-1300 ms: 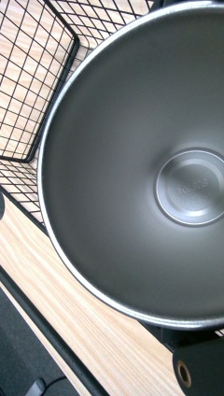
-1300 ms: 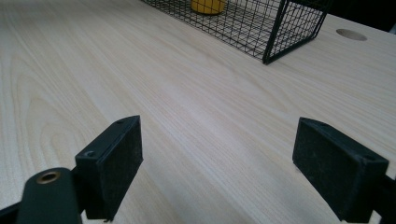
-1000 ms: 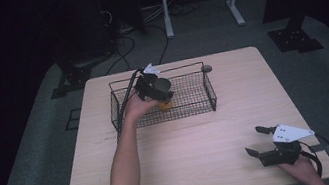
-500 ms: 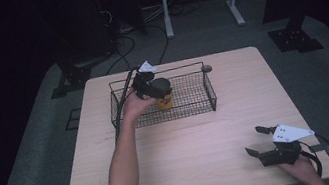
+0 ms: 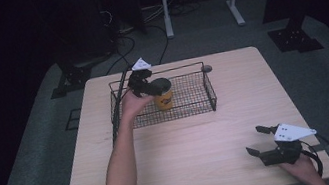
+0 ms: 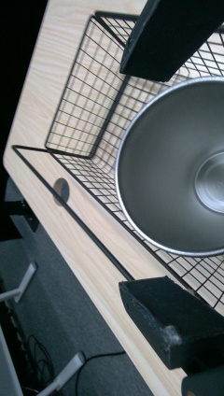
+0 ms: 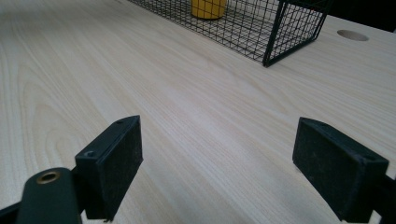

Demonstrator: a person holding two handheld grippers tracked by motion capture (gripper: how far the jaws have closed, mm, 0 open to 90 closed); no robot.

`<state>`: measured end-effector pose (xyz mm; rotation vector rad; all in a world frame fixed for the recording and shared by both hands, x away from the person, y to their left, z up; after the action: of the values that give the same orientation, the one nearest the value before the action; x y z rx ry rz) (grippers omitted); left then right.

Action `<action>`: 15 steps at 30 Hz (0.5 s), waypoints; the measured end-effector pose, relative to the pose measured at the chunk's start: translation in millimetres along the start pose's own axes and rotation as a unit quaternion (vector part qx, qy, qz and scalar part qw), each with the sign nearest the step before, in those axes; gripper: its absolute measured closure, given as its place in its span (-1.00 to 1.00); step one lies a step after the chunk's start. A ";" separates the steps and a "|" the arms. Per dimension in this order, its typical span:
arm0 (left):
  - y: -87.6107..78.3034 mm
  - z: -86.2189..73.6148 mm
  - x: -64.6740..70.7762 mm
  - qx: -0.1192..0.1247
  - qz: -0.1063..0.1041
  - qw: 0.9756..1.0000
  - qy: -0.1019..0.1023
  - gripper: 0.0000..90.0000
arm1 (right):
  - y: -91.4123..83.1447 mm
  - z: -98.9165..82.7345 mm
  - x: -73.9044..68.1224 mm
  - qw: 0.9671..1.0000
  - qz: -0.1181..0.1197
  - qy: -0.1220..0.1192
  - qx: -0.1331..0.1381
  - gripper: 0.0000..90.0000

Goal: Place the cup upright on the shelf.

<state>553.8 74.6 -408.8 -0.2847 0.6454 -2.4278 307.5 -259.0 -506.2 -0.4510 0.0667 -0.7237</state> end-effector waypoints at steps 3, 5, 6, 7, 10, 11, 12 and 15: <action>-1.1 0.8 1.3 0.002 0.000 1.000 0.004 -1.00 | -0.2 0.0 0.0 1.000 0.000 0.001 0.001 -0.67; -2.2 1.6 2.4 0.005 0.000 1.000 0.004 -1.00 | -0.4 0.1 -0.1 1.000 0.000 0.001 0.002 -0.67; -2.9 2.1 3.0 0.006 -0.001 1.000 0.005 -1.00 | -0.5 0.1 -0.2 1.000 0.000 0.001 0.003 -0.67; -3.8 2.6 3.9 0.009 -0.001 1.000 0.006 -1.00 | -0.5 0.1 -0.2 1.000 0.000 0.000 0.003 -0.67; -6.5 3.2 5.8 0.016 -0.001 1.000 0.006 -1.00 | -0.5 0.0 -0.3 1.000 -0.003 -0.001 0.001 -0.67; -7.5 3.1 6.2 0.017 -0.002 1.000 0.007 -1.00 | -0.4 0.0 -0.4 1.000 -0.004 -0.001 0.000 -0.67; -9.1 2.4 6.9 0.018 -0.001 1.000 0.006 -1.00 | -0.2 0.0 -0.5 1.000 -0.004 -0.002 -0.001 -0.67; -13.3 0.0 7.8 0.022 -0.003 1.000 0.002 -1.00 | 0.5 -0.1 -1.5 1.000 -0.008 -0.007 -0.004 -0.67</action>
<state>541.0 79.2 -401.6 -0.2645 0.5936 -2.4461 306.7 -257.7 -506.7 -0.4653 0.0533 -0.7367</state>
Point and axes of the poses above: each handheld gripper's, and its own axes: y roughly forward along the jaws, z roughly out of its top, x roughly to its right, the point moved 6 cm from there along y, roughly forward along the jaws, and after that the axes turned 3 degrees about -y, right-handed, at the moved point
